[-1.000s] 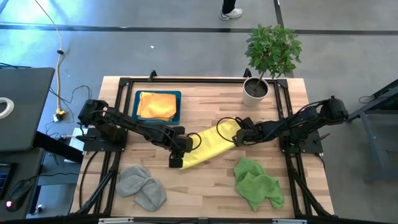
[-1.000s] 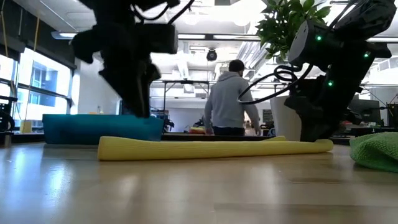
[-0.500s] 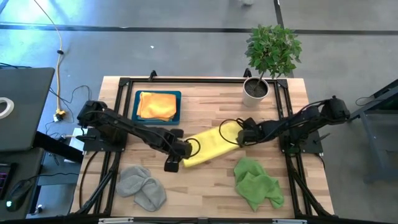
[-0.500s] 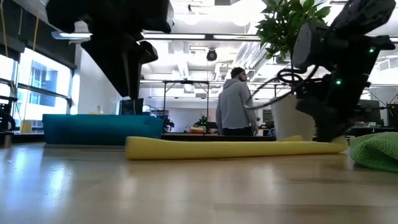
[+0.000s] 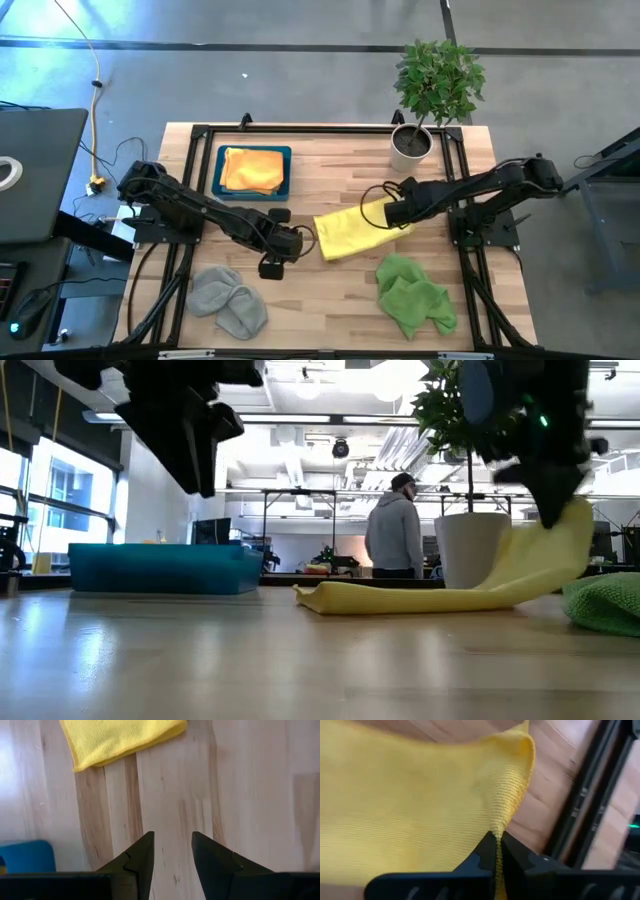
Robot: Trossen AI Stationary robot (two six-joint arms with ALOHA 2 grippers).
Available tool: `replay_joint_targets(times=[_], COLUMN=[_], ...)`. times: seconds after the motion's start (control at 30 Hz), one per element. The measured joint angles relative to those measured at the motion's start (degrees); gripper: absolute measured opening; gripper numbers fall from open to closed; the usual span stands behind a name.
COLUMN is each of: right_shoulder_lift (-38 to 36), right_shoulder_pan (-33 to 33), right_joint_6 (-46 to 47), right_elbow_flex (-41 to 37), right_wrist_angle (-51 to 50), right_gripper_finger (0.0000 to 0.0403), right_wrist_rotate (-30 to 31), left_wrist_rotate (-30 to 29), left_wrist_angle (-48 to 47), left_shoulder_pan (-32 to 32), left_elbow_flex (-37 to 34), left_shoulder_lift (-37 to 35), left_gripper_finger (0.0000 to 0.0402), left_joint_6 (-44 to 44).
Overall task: Fold microfiber towels
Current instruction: Fold the yellow microfiber cloth
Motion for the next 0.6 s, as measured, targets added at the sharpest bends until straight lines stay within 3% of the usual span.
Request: replay_joint_targets(times=[0.23, 0.6], right_shoulder_lift=[3.08, 22.38], right_shoulder_pan=[3.24, 8.2], right_joint_6=[1.03, -1.14], right_elbow_flex=[9.66, 28.22], right_wrist_angle=[2.94, 4.35], right_gripper_finger=[0.0, 0.0], right_wrist_rotate=[-0.38, -1.34], left_wrist_rotate=[-0.07, -3.67], left_wrist_angle=[-4.25, -7.08], left_shoulder_pan=[-2.93, -7.92], left_elbow_flex=[0.0, -0.02], left_shoulder_lift=[-4.6, -14.8], left_gripper_finger=[0.0122, 0.0122], left_joint_6=[-0.04, -3.88])
